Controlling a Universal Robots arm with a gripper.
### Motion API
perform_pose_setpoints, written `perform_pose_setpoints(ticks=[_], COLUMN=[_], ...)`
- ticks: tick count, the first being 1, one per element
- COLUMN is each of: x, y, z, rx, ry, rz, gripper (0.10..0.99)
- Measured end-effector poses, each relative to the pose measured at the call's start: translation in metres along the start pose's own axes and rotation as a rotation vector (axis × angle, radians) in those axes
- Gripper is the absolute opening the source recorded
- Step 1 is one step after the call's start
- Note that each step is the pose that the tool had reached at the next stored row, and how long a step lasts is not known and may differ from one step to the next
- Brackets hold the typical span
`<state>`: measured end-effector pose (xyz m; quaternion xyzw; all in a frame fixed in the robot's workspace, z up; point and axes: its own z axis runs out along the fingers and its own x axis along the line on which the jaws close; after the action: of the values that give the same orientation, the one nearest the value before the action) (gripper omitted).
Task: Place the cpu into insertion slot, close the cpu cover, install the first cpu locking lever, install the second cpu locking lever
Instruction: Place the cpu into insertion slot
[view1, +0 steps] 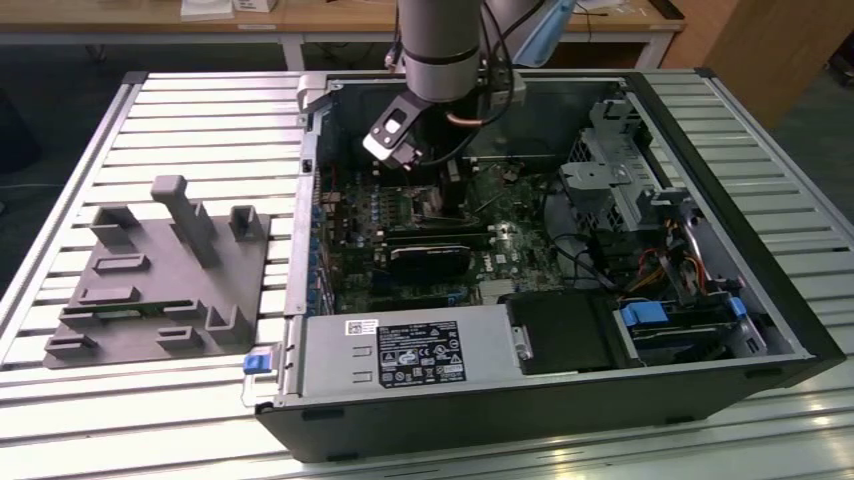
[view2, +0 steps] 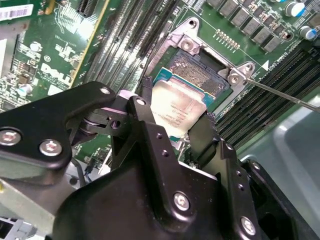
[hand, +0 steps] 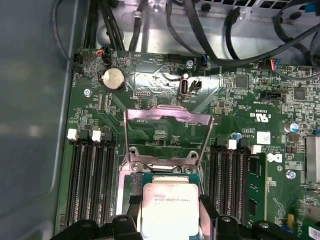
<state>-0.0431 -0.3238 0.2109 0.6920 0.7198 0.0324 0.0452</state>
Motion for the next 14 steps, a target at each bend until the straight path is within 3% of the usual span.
perform_pose_setpoints(ticks=[14], x=[0.0045], y=[-0.0044], z=[0.0071], rx=[0.001], ry=[-0.0023], rz=[0.017], gripper=[0.541])
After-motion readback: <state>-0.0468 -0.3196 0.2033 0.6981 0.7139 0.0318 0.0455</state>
